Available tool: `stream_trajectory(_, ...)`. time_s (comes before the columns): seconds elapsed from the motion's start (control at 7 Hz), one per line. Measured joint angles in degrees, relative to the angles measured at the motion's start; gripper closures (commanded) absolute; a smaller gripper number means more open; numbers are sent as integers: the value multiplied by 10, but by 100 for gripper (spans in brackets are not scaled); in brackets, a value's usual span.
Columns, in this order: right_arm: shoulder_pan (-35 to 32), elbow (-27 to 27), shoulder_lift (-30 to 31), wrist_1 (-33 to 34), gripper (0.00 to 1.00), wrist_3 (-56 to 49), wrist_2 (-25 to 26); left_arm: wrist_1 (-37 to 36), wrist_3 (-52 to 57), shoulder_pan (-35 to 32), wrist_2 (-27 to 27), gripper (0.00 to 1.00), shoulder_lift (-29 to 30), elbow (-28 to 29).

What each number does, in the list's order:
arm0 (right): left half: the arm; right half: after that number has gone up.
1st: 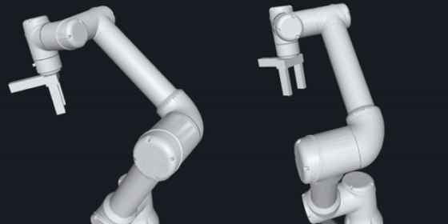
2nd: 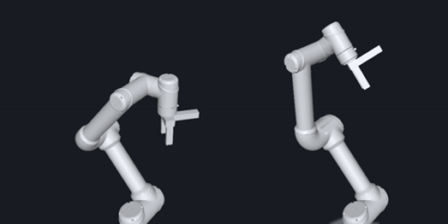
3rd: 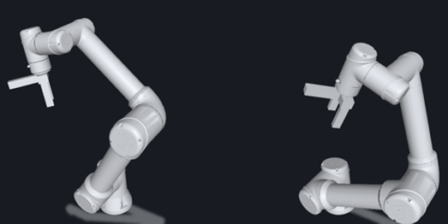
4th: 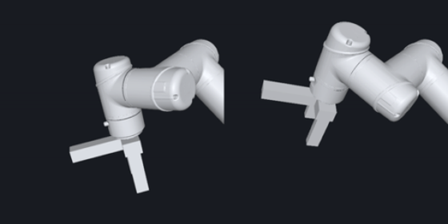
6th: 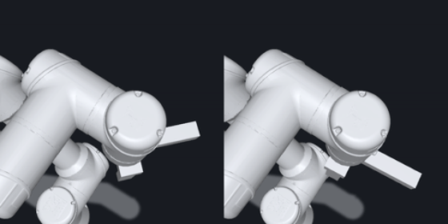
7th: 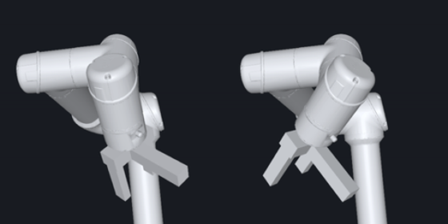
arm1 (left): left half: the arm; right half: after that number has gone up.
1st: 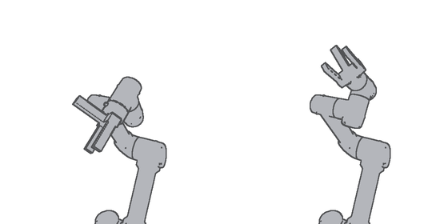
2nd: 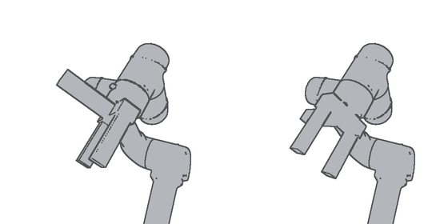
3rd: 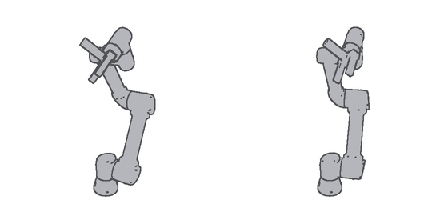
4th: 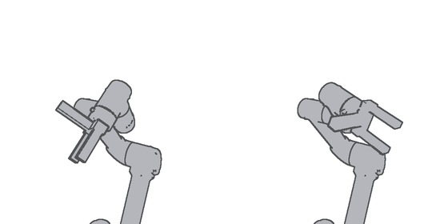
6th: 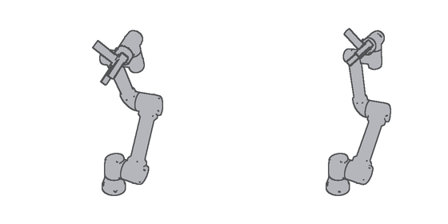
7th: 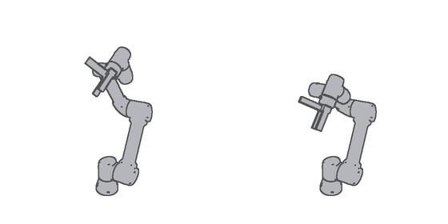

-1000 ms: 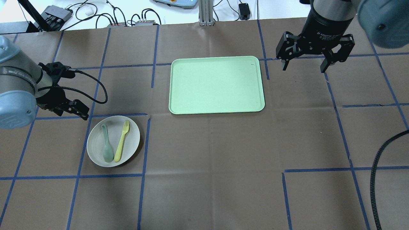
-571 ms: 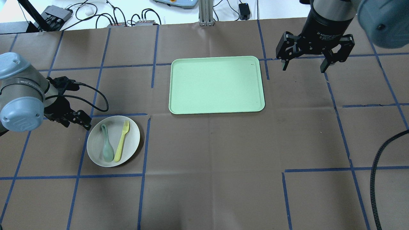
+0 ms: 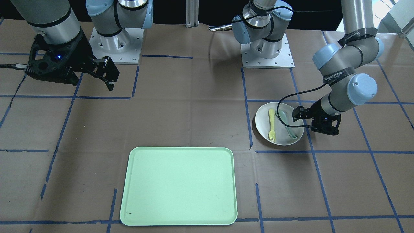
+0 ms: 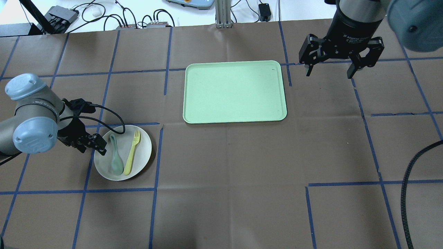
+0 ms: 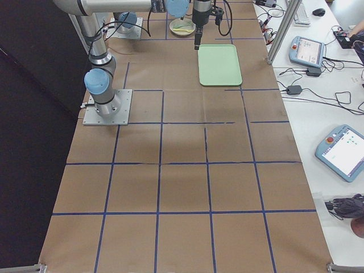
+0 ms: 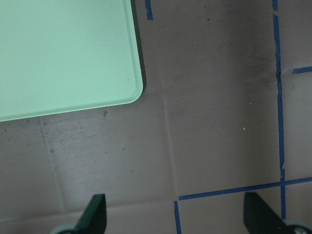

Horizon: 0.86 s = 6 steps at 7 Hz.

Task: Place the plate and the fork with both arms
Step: 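Lower the left gripper onto the plate rim and grip it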

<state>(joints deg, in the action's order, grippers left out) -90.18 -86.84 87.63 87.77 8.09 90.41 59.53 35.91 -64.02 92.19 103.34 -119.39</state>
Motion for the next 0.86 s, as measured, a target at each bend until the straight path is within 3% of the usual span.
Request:
stream_trajectory(0.29,0,0,0,0,0,0,0,1,-3,0,1,45,9,0)
stream_trajectory(0.43,0,0,0,0,0,0,0,1,-5,0,1,57,14,0)
stream_trajectory(0.71,0,0,0,0,0,0,0,1,-19,0,1,95,21,1)
stream_trajectory(0.86,0,-1,0,0,0,0,0,1,-31,0,1,100,22,1)
